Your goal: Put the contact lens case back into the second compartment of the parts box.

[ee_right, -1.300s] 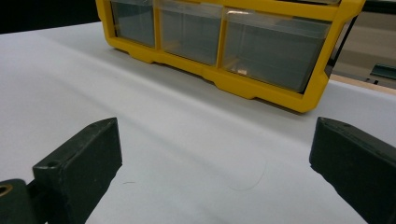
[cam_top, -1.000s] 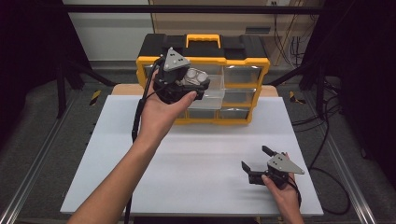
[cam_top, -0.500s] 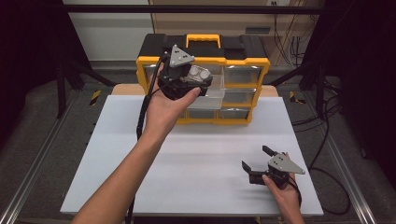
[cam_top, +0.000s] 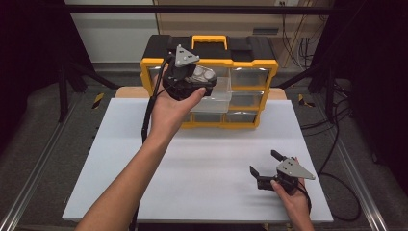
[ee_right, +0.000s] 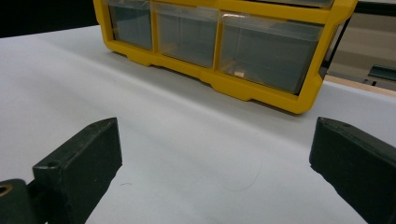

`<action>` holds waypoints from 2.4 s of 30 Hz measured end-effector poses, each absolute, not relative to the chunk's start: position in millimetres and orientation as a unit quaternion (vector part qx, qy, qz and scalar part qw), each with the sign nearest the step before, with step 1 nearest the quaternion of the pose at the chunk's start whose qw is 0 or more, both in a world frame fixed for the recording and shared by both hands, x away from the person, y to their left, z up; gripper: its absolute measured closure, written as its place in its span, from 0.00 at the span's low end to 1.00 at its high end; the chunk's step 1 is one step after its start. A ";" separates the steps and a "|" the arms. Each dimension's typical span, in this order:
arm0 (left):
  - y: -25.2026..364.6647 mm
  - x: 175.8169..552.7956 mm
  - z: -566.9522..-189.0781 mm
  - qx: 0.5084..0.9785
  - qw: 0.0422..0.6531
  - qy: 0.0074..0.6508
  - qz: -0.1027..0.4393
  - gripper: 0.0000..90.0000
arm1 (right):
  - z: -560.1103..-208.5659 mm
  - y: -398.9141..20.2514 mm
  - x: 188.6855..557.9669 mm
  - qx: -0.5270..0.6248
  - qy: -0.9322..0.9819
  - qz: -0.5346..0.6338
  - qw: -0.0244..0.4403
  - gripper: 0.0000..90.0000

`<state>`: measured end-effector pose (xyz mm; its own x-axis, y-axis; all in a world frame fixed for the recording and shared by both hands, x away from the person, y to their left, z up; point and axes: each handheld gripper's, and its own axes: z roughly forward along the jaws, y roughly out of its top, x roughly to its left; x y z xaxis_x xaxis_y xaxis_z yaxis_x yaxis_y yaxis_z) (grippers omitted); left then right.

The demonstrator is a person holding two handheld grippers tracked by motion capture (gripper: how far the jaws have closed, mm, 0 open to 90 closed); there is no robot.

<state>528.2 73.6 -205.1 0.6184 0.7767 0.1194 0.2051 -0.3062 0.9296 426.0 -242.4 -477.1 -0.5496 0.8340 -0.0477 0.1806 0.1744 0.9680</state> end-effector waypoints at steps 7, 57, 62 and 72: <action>69.9 530.6 -206.1 0.754 0.490 0.328 0.290 0.30 | -477.2 -242.8 426.2 0.361 0.702 0.531 0.307 0.03; 65.3 520.9 -218.3 0.710 0.551 0.312 0.308 0.02 | -476.9 -243.1 425.5 0.362 0.699 0.537 0.303 0.03; 67.6 518.8 -220.3 0.702 0.559 0.314 0.310 0.01 | -476.6 -243.1 425.9 0.364 0.697 0.533 0.311 0.03; 68.8 516.3 -221.2 0.706 0.557 0.312 0.307 0.01 | -476.1 -244.0 425.3 0.362 0.698 0.535 0.309 0.02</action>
<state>516.3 68.8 -221.2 0.6171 0.7821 0.0865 0.0972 -0.1849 0.9779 425.3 -244.0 -476.1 -0.5466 0.8362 -0.0453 0.1746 0.1667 0.9704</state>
